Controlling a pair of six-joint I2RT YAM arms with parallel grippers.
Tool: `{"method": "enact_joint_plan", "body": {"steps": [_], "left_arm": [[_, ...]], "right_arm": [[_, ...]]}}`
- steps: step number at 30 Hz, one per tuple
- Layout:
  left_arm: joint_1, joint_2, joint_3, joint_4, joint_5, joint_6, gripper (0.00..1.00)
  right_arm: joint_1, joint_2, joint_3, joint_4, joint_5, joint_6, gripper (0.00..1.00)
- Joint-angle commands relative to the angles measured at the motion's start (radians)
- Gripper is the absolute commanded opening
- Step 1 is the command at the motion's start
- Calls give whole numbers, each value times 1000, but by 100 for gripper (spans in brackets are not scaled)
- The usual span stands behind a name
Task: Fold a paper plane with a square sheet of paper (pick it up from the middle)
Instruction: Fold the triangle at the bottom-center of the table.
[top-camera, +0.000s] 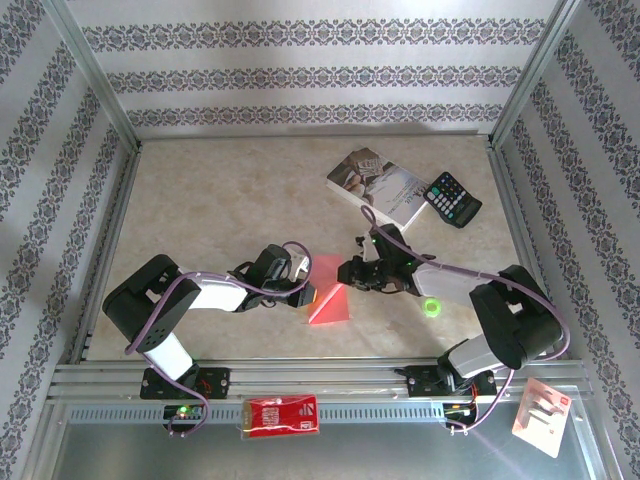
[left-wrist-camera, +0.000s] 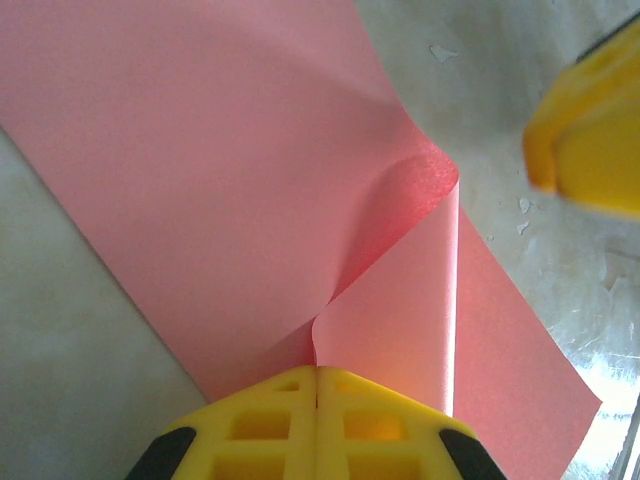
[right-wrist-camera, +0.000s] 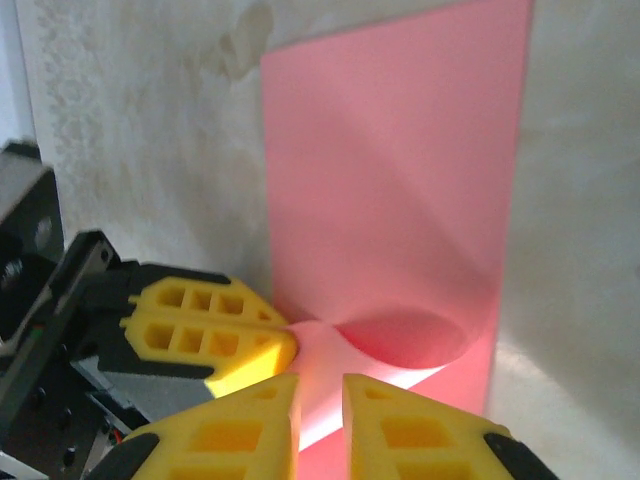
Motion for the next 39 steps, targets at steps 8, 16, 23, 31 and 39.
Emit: {"method": "enact_joint_plan", "body": {"steps": [8, 16, 23, 31, 39], "left_arm": [[-5, 63, 10, -119, -100, 28, 0], [-6, 61, 10, -126, -107, 28, 0], [-6, 60, 15, -138, -113, 34, 0], [-8, 61, 18, -149, -121, 30, 0], [-12, 64, 18, -156, -129, 29, 0]], "right_arm": [[96, 46, -15, 134, 33, 105, 18], [98, 74, -5, 140, 37, 107, 17], [98, 86, 11, 139, 30, 109, 17], [106, 95, 21, 141, 21, 115, 17], [111, 94, 12, 147, 18, 131, 17]]}}
